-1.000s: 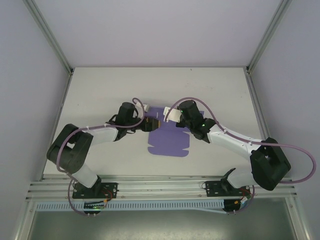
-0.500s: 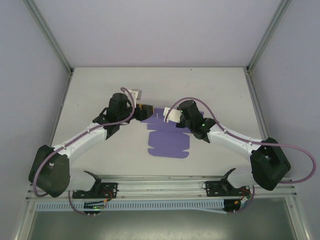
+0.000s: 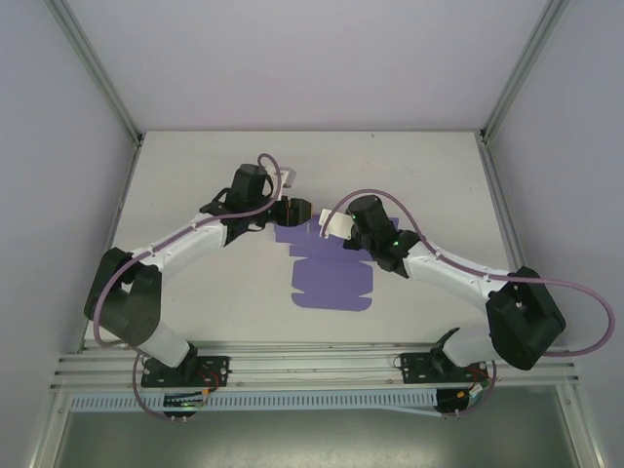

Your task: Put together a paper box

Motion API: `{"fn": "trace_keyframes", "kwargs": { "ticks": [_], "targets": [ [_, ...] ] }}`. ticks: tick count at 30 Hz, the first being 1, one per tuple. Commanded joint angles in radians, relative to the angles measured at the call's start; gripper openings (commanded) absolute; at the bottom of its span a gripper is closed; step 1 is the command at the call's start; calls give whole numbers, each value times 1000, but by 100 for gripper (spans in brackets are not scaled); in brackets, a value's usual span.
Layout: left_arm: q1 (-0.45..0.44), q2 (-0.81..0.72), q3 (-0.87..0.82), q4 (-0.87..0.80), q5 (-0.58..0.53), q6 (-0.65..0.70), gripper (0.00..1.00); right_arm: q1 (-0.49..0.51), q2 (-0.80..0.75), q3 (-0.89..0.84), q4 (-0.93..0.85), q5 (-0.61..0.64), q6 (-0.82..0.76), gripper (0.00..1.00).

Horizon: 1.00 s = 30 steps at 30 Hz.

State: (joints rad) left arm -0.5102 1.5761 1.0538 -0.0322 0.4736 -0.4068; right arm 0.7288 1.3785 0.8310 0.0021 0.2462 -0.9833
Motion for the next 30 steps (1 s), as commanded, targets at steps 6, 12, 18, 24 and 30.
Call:
{"fn": "trace_keyframes", "kwargs": {
  "ticks": [6, 12, 18, 24, 30],
  "targets": [
    [-7, 11, -67, 127, 195, -107, 56, 12, 44, 28, 110, 61, 102, 0],
    [-11, 27, -74, 198, 196, -151, 56, 44, 48, -6, 168, 22, 90, 0],
    [-14, 98, -78, 387, 215, -268, 54, 76, 30, -62, 219, -99, 56, 0],
    [-14, 128, -81, 557, 202, -377, 49, 95, 30, -61, 192, -161, 55, 0],
    [-17, 158, -125, 734, 274, -488, 46, 103, 42, -80, 252, -132, 65, 0]
  ]
}}
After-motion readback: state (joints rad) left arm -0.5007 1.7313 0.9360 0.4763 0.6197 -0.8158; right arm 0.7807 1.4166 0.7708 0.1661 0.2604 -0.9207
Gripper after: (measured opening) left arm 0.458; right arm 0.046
